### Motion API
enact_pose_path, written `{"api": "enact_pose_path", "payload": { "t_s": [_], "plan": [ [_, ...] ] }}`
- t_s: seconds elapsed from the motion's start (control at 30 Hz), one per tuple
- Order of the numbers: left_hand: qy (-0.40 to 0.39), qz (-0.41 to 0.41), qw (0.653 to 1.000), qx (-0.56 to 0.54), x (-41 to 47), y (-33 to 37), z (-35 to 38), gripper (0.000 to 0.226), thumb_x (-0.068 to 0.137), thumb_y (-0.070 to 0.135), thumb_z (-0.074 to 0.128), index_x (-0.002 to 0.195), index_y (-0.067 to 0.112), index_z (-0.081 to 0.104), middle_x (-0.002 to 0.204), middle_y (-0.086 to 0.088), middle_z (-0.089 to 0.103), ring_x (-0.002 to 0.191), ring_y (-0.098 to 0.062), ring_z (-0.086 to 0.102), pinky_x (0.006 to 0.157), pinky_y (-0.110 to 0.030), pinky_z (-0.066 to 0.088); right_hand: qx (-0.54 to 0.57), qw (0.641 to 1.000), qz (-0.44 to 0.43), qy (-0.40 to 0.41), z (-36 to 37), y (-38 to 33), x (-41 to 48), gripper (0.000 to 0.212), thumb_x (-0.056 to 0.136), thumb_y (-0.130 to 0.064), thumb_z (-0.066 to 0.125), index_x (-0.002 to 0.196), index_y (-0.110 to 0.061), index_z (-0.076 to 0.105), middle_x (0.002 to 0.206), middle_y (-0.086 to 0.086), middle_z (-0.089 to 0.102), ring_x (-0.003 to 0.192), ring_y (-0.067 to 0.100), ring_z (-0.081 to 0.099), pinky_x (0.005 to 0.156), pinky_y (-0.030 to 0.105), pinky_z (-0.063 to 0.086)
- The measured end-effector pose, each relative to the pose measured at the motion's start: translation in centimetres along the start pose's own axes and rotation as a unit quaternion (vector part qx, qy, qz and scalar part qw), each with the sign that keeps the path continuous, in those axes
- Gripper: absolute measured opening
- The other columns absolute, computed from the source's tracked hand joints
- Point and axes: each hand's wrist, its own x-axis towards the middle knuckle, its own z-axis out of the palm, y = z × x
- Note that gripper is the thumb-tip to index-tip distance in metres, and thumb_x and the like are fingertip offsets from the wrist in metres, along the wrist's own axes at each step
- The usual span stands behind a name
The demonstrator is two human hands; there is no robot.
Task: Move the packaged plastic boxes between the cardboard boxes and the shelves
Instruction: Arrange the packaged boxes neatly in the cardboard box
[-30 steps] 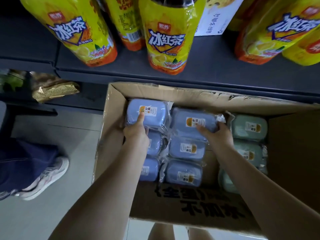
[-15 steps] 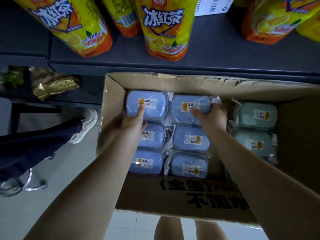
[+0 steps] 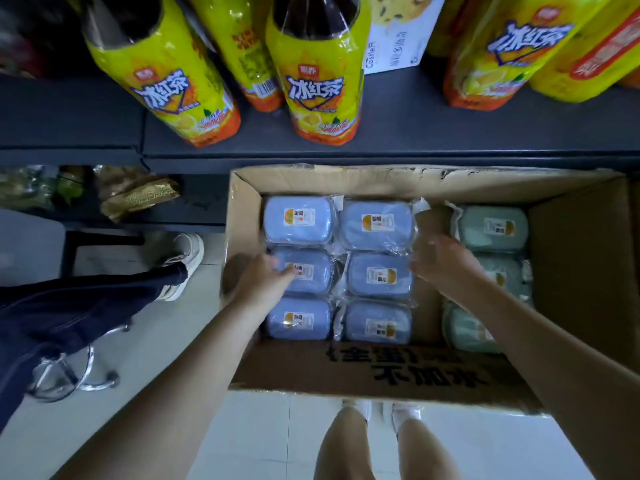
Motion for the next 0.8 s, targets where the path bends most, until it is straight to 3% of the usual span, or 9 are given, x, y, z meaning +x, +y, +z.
{"api": "enact_pose_path", "payload": {
  "t_s": [0.07, 0.13, 0.23, 0.3, 0.5, 0.6, 0.8],
  "plan": [
    [0.012, 0.087, 0.987, 0.136, -3.4, 0.8, -1.8, 0.022, 0.089, 0.028, 0.061, 0.103, 0.012, 0.055, 0.095, 0.000, 0.062, 0.091, -0.020, 0.060, 0.085, -0.030, 0.046, -0.060, 0.998, -0.026, -0.017, -1.5, -0.1, -3.1, 0.052, 0.090, -0.031, 0.060, 0.135, -0.009, 0.045, 0.132, 0.016, 0.049, 0.122, 0.032, 0.046, 0.097, 0.038, 0.041],
    [0.003, 0.165, 0.962, 0.218, -6.8, 2.1, -3.6, 0.026, 0.091, 0.026, 0.057, 0.109, 0.008, 0.058, 0.106, -0.004, 0.063, 0.100, -0.022, 0.060, 0.087, -0.032, 0.046, -0.102, 0.994, -0.037, -0.023, -2.9, -0.5, -6.5, 0.051, 0.094, -0.027, 0.054, 0.139, -0.006, 0.040, 0.139, 0.017, 0.043, 0.128, 0.032, 0.041, 0.104, 0.039, 0.035],
    [-0.010, 0.250, 0.919, 0.305, -11.9, 4.9, -6.7, 0.026, 0.094, 0.025, 0.052, 0.114, 0.010, 0.056, 0.114, -0.003, 0.061, 0.102, -0.018, 0.059, 0.087, -0.031, 0.047, -0.163, 0.984, -0.075, -0.006, -5.9, -1.5, -10.9, 0.038, 0.091, -0.025, 0.053, 0.128, -0.018, 0.046, 0.112, 0.011, 0.058, 0.104, 0.028, 0.058, 0.079, 0.037, 0.050],
    [-0.011, 0.291, 0.891, 0.349, -15.4, 7.2, -8.7, 0.025, 0.095, 0.027, 0.050, 0.115, 0.012, 0.054, 0.116, -0.001, 0.060, 0.104, -0.017, 0.058, 0.085, -0.029, 0.045, -0.199, 0.974, -0.104, 0.029, -9.1, -2.8, -14.4, 0.029, 0.091, -0.027, 0.052, 0.118, -0.018, 0.052, 0.097, 0.006, 0.057, 0.100, 0.025, 0.060, 0.068, 0.030, 0.045],
    [0.071, 0.390, 0.806, 0.440, -27.3, 15.2, -14.2, 0.025, 0.095, 0.029, 0.045, 0.110, 0.011, 0.053, 0.113, -0.006, 0.055, 0.107, -0.024, 0.054, 0.087, -0.037, 0.046, -0.311, 0.915, -0.201, 0.160, -19.8, -5.7, -24.6, 0.040, 0.092, -0.038, 0.052, 0.127, -0.018, 0.051, 0.130, 0.004, 0.053, 0.122, 0.024, 0.049, 0.092, 0.033, 0.046],
    [0.139, 0.432, 0.768, 0.452, -34.5, 19.0, -16.5, 0.028, 0.095, 0.028, 0.044, 0.116, 0.011, 0.053, 0.119, -0.006, 0.053, 0.112, -0.025, 0.053, 0.087, -0.037, 0.047, -0.348, 0.891, -0.204, 0.208, -25.0, -6.2, -30.9, 0.038, 0.092, -0.034, 0.050, 0.126, -0.017, 0.051, 0.129, 0.005, 0.054, 0.121, 0.025, 0.051, 0.090, 0.035, 0.046],
    [0.249, 0.505, 0.659, 0.499, -48.2, 22.6, -20.4, 0.030, 0.098, 0.033, 0.041, 0.120, 0.016, 0.051, 0.119, -0.002, 0.051, 0.117, -0.020, 0.047, 0.084, -0.036, 0.045, -0.383, 0.827, -0.241, 0.333, -33.2, -4.9, -43.9, 0.041, 0.093, -0.037, 0.049, 0.129, -0.018, 0.050, 0.129, 0.003, 0.053, 0.123, 0.023, 0.046, 0.093, 0.035, 0.046]
  ]
}}
